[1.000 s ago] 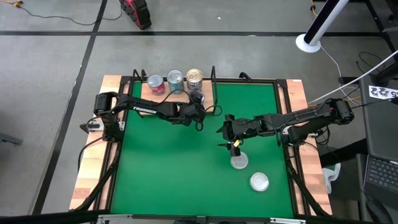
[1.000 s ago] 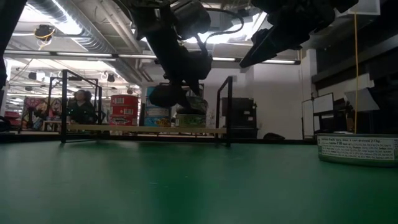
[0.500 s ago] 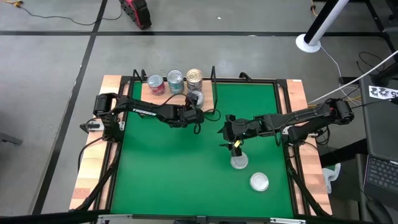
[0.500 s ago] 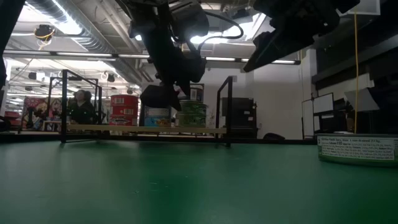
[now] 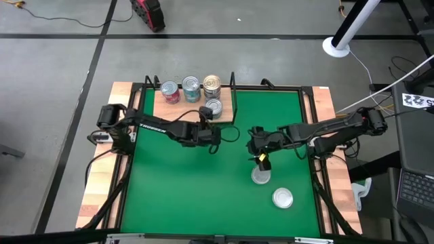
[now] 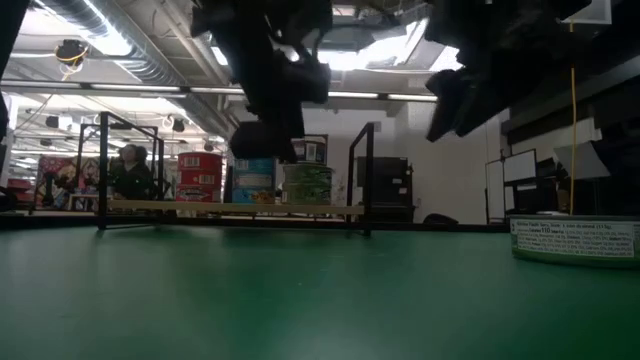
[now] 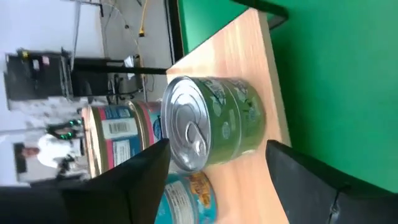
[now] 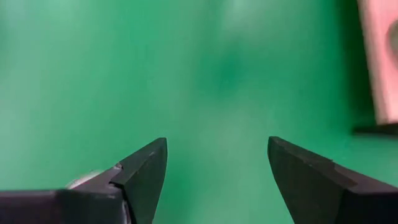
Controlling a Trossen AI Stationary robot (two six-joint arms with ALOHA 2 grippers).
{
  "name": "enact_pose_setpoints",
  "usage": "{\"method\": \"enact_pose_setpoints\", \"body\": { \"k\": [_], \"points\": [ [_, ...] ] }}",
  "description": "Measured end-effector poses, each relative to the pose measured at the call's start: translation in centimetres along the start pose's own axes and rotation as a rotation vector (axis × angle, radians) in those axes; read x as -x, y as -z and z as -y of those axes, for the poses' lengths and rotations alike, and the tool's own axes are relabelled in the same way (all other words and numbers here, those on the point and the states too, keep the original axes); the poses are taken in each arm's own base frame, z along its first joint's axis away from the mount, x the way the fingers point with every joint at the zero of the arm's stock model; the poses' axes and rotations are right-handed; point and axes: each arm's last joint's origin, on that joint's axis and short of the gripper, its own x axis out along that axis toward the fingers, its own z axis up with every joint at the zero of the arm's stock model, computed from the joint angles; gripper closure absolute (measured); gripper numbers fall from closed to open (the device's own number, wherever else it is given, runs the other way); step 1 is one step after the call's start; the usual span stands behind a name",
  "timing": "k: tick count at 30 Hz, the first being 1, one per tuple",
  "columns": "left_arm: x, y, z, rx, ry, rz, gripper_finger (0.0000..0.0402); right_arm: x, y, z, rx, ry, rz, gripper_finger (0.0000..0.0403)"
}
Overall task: Stack canned seafood by type on shelf
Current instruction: Put the green white tuna can on the shelf
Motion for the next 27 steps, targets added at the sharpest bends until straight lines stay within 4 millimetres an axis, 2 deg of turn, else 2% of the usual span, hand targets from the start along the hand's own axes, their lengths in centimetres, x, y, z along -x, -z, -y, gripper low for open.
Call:
{"method": "enact_pose_setpoints", "body": {
  "k": [7, 14, 23, 27],
  "points": [
    [2.3, -0.7, 1.4, 0.247, 0.170, 0.098, 0.0139, 1.5, 0.6, -0.3, -0.127, -0.114, -0.031, 0.0125],
    [5.0, -2.0, 3.6, 0.404, 0.342, 0.202, 0.0139, 1.4, 0.7, -0.8, -0.333, -0.269, -0.080, 0.0125],
    [7.4, -3.0, 5.0, 0.449, 0.391, 0.299, 0.0139, 0.2, 2.6, -1.3, -0.336, -0.348, -0.231, 0.0125],
    [7.5, -3.0, 5.1, 0.447, 0.392, 0.302, 0.0139, 0.0, 3.3, -2.9, -0.255, -0.387, -0.272, 0.0125]
  ]
}}
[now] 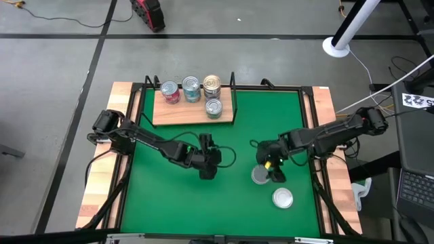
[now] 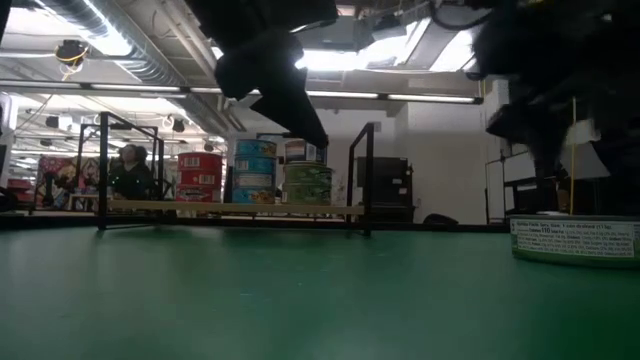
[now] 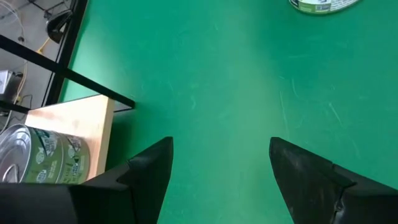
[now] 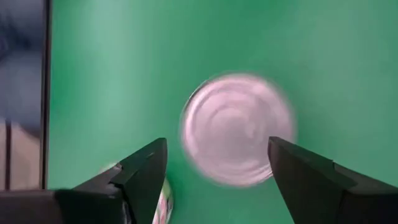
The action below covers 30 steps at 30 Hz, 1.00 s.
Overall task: Stack canned seafood by type on shelf
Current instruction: Put the green white tuna can on the shelf
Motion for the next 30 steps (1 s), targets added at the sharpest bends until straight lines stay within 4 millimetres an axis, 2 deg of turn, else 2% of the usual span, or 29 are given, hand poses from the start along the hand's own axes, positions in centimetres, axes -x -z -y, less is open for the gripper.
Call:
{"method": "enact_pose_setpoints", "body": {
  "k": [5, 12, 16, 21, 30],
  "points": [
    [-0.1, -0.1, -0.1, 0.004, -0.002, 0.008, 0.0139, -0.9, 1.0, -2.7, 0.132, 0.005, -0.043, 0.0125],
    [0.0, -0.9, -0.1, 0.031, 0.000, 0.083, 0.0139, -2.4, 2.8, -6.2, 0.329, 0.247, -0.028, 0.0125],
    [0.0, -1.6, -0.1, 0.041, 0.012, 0.144, 0.0139, -3.4, 3.8, -7.5, 0.373, 0.319, -0.039, 0.0125],
    [-0.7, -2.9, 0.0, 0.083, 0.116, 0.274, 0.0139, -4.9, 4.4, -8.1, 0.400, 0.372, -0.079, 0.0125],
    [-4.1, -3.7, 0.7, 0.097, 0.179, 0.415, 0.0139, -7.3, 4.6, -7.5, 0.423, 0.504, -0.134, 0.0135]
  ]
}}
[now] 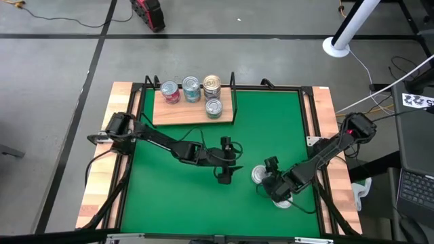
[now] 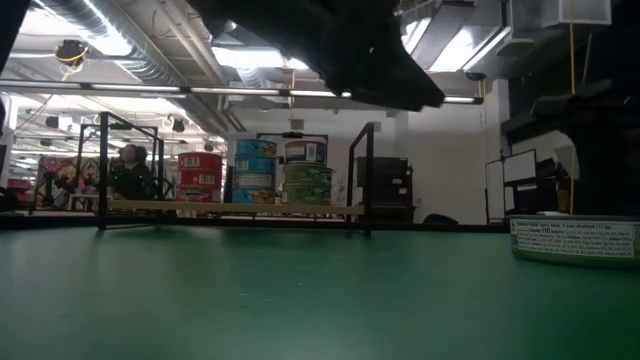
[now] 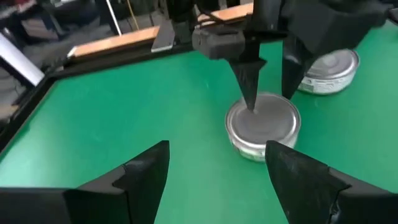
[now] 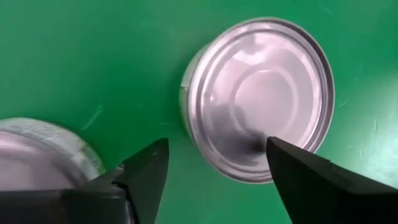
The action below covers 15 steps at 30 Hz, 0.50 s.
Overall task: Stack canned seafood by type on shelf
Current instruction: Put the green white tuna can on the shelf
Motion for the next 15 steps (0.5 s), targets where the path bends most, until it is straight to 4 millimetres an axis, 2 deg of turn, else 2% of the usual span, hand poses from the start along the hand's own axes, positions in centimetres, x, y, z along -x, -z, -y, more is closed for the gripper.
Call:
{"method": "enact_pose_setpoints", "body": {
  "k": [5, 10, 15],
  "points": [
    [-1.4, 0.9, -0.1, -0.017, -0.013, 0.017, 0.0139, -0.6, -0.1, -0.1, 0.008, 0.041, -0.015, 0.0184],
    [-2.2, 1.9, -0.3, -0.029, -0.018, -0.024, 0.0139, -0.8, -0.1, 0.1, 0.011, 0.131, 0.006, 0.0256],
    [-2.2, 1.8, -0.7, -0.075, -0.027, -0.013, 0.0139, -0.8, -0.2, 0.3, 0.006, 0.174, 0.022, 0.0331]
  ]
}}
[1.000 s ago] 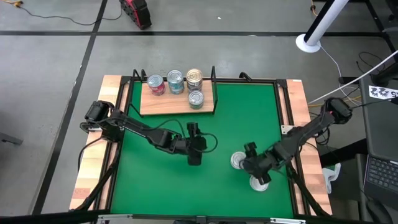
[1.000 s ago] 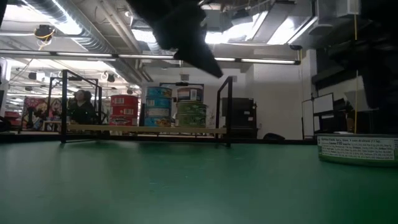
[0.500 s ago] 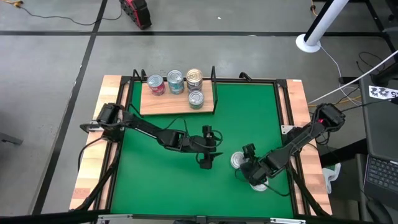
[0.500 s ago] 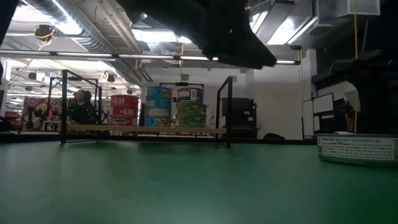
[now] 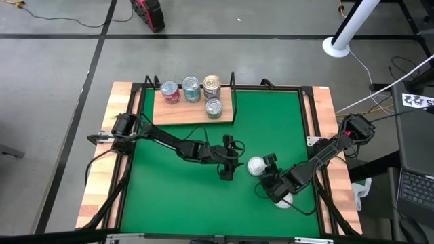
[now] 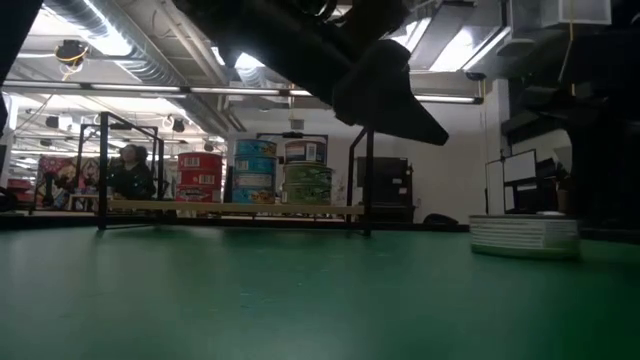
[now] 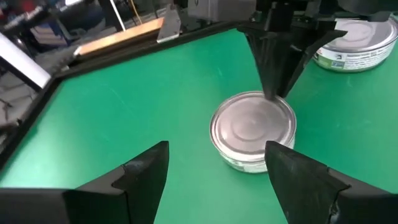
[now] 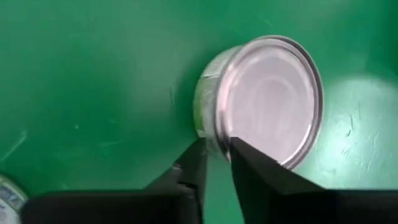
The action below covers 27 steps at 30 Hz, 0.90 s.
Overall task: Stack canned seafood by type on shelf
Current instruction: Put the green white tuna can on the shelf
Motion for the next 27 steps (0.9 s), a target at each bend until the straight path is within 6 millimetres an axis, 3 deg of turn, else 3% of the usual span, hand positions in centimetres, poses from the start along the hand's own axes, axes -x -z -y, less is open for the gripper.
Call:
{"method": "enact_pose_setpoints", "body": {
  "k": [6, 20, 27],
  "points": [
    [0.0, 0.0, -0.2, -0.038, -0.004, -0.003, 0.0139, -0.4, -0.4, 0.8, -0.045, -0.014, 0.006, 0.0397],
    [0.0, 0.1, -0.2, -0.049, -0.003, -0.006, 0.0139, -1.7, -0.8, 3.5, -0.164, -0.090, -0.054, 0.0325],
    [0.0, 0.1, -0.2, -0.053, -0.003, -0.006, 0.0139, -1.9, -0.7, 3.9, -0.178, -0.079, -0.061, 0.0306]
  ]
}}
